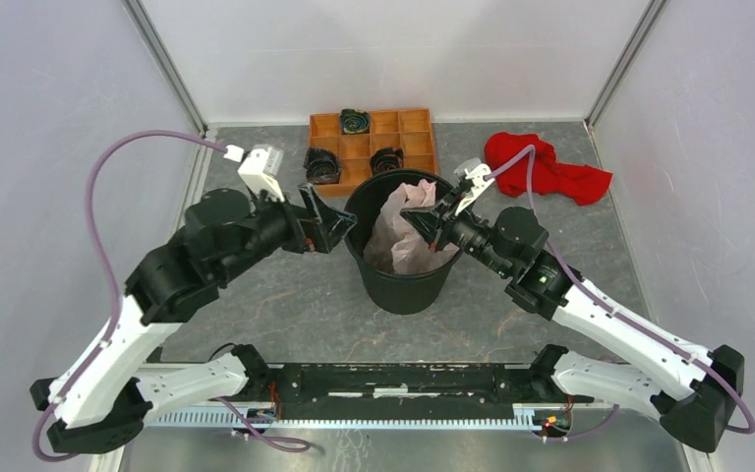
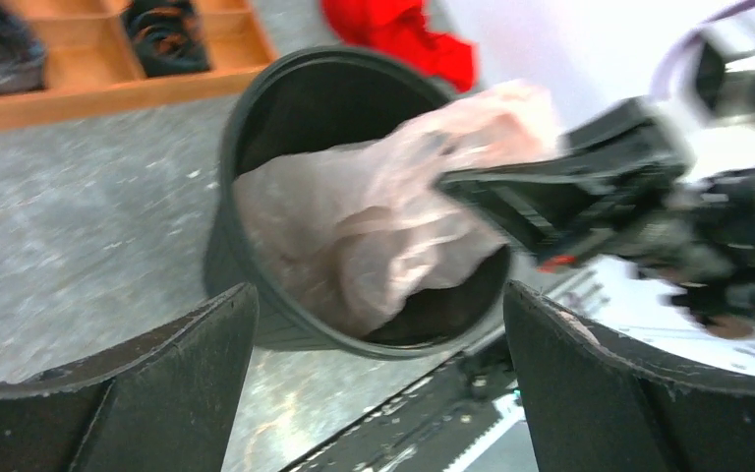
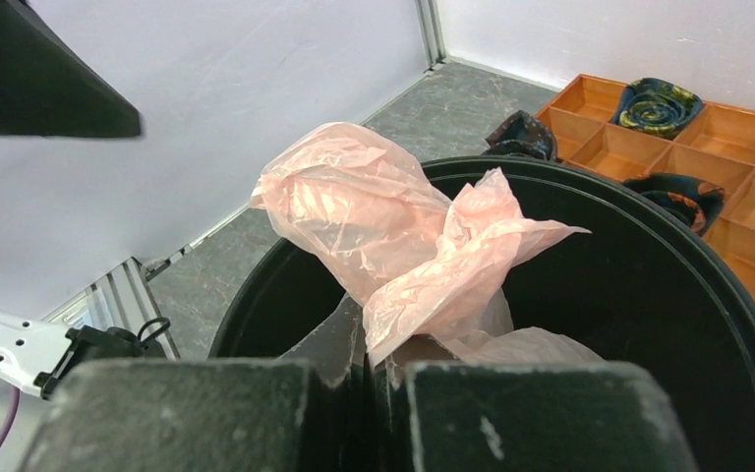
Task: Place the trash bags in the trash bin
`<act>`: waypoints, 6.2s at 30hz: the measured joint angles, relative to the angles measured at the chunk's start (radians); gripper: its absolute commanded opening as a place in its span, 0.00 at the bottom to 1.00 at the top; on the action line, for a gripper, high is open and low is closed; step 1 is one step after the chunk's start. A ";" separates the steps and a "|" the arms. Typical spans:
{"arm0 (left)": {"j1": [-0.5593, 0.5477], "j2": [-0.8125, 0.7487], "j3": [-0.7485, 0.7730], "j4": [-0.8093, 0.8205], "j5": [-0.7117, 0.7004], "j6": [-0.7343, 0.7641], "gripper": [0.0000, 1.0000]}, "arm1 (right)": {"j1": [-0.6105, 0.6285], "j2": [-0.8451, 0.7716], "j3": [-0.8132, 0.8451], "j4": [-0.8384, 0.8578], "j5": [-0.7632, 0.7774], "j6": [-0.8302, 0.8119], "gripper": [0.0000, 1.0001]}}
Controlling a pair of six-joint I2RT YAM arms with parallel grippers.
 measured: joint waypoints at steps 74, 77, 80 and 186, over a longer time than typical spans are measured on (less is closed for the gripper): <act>0.006 0.055 -0.077 0.212 0.130 -0.234 0.02 | 0.073 0.122 0.172 -0.217 0.130 -0.232 0.62; 0.006 0.055 -0.077 0.204 0.128 -0.224 0.02 | 0.079 0.143 0.181 -0.221 0.144 -0.244 0.46; 0.006 0.056 -0.065 0.167 0.103 -0.217 0.02 | 0.084 0.142 0.181 -0.235 0.206 -0.233 0.20; 0.007 -0.110 -0.352 -0.064 -0.238 -0.074 0.23 | 0.083 -0.510 0.072 -0.801 0.317 -0.100 0.81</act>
